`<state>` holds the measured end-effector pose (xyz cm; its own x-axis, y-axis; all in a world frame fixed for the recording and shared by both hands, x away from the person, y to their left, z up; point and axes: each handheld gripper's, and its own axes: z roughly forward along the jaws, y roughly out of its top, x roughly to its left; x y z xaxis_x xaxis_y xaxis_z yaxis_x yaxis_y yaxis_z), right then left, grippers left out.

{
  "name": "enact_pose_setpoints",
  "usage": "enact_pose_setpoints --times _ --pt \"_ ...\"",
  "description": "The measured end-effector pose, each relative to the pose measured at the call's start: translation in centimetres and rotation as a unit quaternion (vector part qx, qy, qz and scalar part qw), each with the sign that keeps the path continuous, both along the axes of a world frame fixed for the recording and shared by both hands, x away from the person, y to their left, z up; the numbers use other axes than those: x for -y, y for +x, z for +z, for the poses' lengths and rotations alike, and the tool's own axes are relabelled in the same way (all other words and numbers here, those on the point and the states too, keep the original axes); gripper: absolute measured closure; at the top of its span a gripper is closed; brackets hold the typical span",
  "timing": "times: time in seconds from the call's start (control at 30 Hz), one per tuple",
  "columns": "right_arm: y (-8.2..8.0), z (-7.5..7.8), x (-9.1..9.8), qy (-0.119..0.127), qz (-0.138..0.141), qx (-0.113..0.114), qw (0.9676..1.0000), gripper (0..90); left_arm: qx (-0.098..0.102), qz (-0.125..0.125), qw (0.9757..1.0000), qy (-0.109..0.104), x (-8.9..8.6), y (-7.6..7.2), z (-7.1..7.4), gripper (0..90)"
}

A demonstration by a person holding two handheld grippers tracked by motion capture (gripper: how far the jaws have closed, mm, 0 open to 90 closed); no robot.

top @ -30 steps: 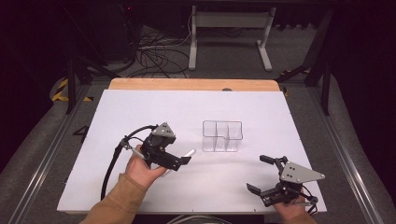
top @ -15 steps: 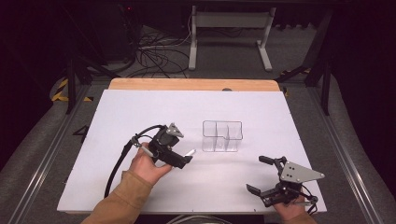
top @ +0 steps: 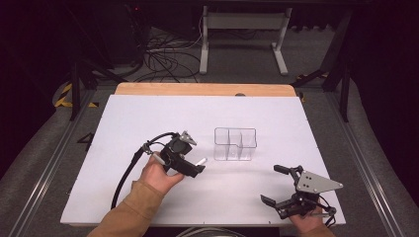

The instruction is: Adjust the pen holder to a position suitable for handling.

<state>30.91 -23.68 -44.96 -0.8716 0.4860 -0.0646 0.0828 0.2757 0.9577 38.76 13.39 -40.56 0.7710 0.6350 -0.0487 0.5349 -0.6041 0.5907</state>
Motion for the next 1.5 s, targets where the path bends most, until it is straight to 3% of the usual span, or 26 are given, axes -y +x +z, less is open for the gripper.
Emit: enact_pose_setpoints --times 0.37,0.63,0.97,1.23,1.5 --pt "0.0 0.0 0.0 0.0 0.001 -0.001 1.0 0.0 -0.001 0.018 0.9989 0.044 0.8 0.6 -1.2 33.5" --pt "0.1 -0.1 -0.1 -0.003 0.002 -0.001 1.0 0.0 -0.012 0.009 0.9978 0.065 1.0 1.1 -1.9 44.9" --pt "0.1 -0.2 -0.1 -0.004 0.002 -0.004 1.0 0.0 -0.02 -0.01 0.9935 0.111 1.6 1.8 -3.1 55.8" --pt "0.1 -0.2 -0.1 -0.006 0.002 -0.004 1.0 0.0 -0.042 -0.01 0.9912 0.125 2.0 2.2 -3.6 60.9" --pt "0.1 -0.2 -0.1 -0.006 0.002 -0.004 1.0 0.0 -0.05 -0.007 0.9897 0.134 2.1 2.4 -3.6 68.1"
